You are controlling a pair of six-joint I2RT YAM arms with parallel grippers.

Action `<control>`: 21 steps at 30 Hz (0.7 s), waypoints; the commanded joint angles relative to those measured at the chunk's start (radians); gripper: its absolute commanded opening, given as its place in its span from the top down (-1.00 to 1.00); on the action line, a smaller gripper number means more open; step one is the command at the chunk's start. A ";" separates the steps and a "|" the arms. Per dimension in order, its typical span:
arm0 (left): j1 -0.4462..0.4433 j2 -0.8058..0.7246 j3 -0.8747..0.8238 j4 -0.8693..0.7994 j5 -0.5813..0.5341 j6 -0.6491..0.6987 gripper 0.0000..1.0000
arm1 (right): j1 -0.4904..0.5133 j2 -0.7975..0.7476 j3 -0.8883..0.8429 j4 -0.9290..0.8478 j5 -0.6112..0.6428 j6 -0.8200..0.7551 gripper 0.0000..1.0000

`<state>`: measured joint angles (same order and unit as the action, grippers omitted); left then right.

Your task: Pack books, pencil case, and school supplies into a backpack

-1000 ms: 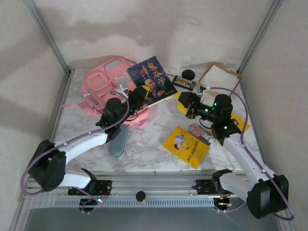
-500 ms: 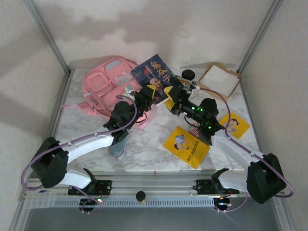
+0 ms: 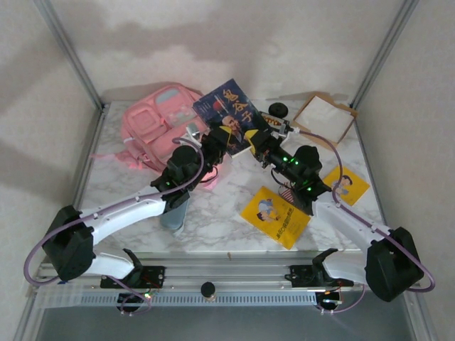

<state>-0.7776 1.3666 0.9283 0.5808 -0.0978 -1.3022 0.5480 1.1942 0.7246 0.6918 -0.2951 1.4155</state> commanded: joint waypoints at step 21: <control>0.216 0.347 0.534 -1.259 -0.097 1.169 -0.39 | -0.313 -0.223 -0.008 -0.494 -0.202 -0.317 1.00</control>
<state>-0.5842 1.6741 1.4113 -0.4683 -0.1802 -0.2436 0.2584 1.0100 0.7204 0.1764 -0.4397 1.1435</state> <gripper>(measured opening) 0.698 0.159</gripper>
